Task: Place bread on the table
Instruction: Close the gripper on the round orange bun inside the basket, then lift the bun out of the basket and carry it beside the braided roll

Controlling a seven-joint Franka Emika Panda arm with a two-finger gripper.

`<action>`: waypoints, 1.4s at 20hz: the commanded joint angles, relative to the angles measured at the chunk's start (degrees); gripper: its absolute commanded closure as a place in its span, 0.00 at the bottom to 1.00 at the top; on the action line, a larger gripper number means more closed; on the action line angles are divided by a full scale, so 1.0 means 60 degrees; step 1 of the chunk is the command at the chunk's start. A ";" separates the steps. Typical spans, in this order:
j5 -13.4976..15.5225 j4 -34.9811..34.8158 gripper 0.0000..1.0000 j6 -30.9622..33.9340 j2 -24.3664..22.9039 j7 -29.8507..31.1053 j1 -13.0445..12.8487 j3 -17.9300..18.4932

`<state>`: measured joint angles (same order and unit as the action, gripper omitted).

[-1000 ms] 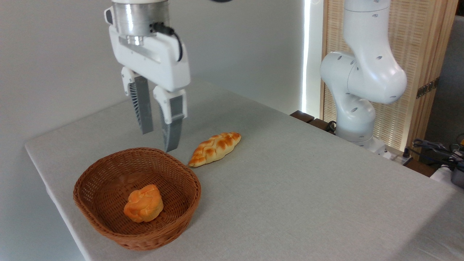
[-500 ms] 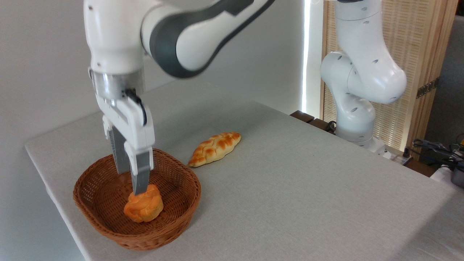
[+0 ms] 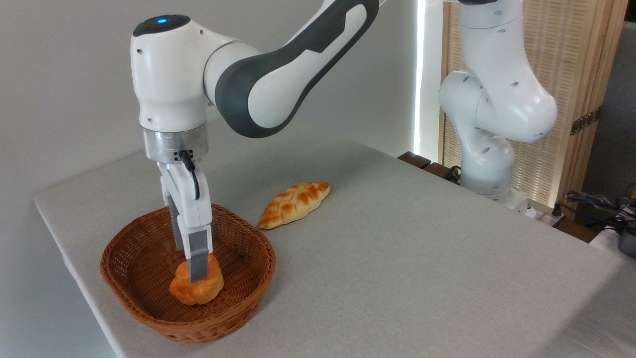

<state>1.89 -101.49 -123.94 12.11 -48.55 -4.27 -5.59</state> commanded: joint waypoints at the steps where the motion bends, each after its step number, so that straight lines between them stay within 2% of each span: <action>1: -0.0037 -0.0340 0.00 -0.0319 -0.0100 -0.0639 0.0066 -0.0007; 8: -0.0037 -0.0706 0.00 -0.1198 0.0090 -0.0859 0.0066 -0.0007; 9: -0.0168 -0.0736 0.03 -0.1227 0.0090 -0.0859 0.0066 -0.0021; 11: -0.0534 -0.0823 0.31 -0.1213 0.0090 -0.0845 0.0066 -0.0036; 13: -0.0535 -0.0838 0.58 -0.1198 0.0076 -0.0845 0.0066 -0.0036; 14: -0.0535 -0.0839 0.65 -0.1184 0.0076 -0.0845 0.0052 -0.0036; 16: -0.0535 -0.0839 0.68 -0.1154 0.0076 -0.0845 0.0052 -0.0036; 28: -0.0477 -0.0795 0.68 -0.0848 -0.0041 -0.0771 0.0037 -0.0050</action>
<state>-0.45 -105.66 -129.93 12.92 -52.85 -4.17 -5.67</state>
